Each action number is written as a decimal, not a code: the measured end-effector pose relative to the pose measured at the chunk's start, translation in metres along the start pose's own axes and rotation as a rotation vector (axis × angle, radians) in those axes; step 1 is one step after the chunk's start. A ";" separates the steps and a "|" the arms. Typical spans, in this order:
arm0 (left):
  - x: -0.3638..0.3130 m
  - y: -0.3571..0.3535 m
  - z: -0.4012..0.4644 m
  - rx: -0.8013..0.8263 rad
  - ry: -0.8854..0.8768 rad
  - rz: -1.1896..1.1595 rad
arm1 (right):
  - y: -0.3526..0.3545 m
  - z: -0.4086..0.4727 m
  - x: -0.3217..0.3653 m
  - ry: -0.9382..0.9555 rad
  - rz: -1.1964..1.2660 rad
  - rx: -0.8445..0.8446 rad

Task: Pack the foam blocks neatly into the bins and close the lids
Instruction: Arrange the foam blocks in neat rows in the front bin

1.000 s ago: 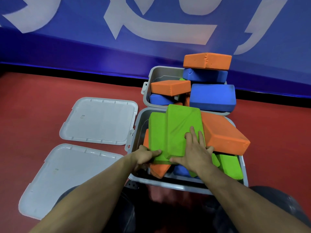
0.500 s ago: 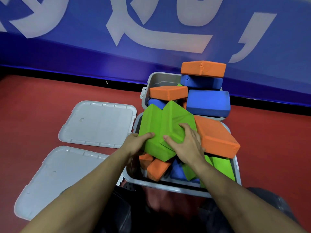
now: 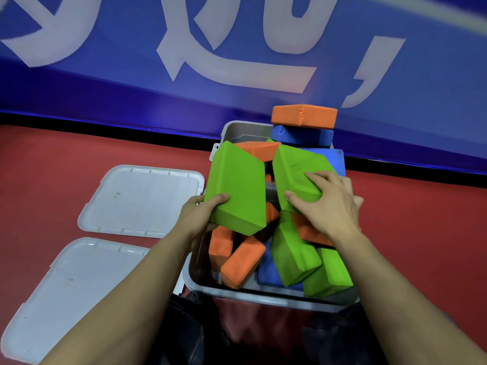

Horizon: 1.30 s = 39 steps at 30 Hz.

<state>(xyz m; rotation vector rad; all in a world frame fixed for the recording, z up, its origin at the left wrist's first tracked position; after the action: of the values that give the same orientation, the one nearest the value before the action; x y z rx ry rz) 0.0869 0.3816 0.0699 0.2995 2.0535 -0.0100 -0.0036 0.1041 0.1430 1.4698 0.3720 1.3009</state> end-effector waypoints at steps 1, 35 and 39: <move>0.001 -0.001 0.000 -0.012 0.004 -0.007 | 0.002 0.004 -0.006 -0.007 -0.036 0.008; 0.007 -0.023 0.006 0.271 0.152 -0.389 | -0.068 -0.042 0.058 -0.526 0.817 0.615; 0.017 -0.035 0.007 0.394 0.167 -0.147 | -0.084 -0.034 0.052 -0.638 1.014 0.486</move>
<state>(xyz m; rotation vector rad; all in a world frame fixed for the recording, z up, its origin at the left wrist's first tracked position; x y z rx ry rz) 0.0776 0.3498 0.0480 0.4010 2.2282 -0.4987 0.0192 0.1926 0.0928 2.5520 -0.6108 1.4156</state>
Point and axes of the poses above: each hand's wrist, its own z-axis towards the middle knuckle, its own y-axis out of the back of the hand, x = y × z, the point moved 5 cm from there along z, towards the middle knuckle, and after that the axes turned 7 degrees about z, right-handed, at the moved point
